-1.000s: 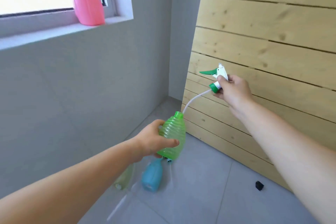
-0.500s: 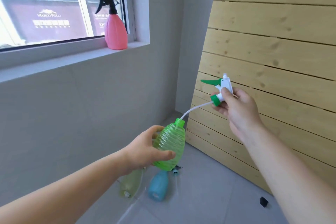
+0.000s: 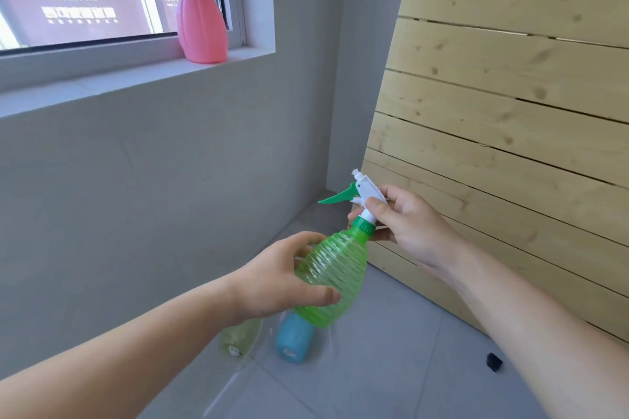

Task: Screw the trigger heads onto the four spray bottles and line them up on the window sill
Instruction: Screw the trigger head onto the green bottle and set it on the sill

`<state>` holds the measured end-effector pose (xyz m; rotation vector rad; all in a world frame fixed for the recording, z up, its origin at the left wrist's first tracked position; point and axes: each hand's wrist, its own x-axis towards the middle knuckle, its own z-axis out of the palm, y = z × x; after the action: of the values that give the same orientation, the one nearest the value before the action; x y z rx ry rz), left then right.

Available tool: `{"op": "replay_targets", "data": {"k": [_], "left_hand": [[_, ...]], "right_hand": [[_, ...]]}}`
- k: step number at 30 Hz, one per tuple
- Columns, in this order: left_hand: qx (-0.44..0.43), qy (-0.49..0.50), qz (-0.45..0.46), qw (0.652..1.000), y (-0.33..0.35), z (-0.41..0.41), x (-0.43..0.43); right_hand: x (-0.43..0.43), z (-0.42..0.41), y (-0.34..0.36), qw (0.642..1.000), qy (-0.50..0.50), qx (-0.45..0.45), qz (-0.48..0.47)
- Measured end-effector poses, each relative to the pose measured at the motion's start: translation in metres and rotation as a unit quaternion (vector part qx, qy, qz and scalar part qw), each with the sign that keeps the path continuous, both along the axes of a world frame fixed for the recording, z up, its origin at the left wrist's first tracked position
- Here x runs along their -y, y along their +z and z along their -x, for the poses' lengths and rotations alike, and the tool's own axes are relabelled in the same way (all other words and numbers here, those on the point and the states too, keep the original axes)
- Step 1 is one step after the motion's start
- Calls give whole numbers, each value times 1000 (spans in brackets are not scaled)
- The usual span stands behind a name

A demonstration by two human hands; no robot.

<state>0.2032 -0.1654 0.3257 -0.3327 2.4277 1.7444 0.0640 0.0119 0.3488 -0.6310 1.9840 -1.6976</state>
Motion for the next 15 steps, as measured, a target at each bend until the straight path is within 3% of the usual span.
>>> {"op": "replay_targets", "data": {"k": [15], "left_hand": [[58, -36, -153, 986, 5, -2, -4]], "right_hand": [[-17, 14, 1, 988, 138, 41, 63]]}}
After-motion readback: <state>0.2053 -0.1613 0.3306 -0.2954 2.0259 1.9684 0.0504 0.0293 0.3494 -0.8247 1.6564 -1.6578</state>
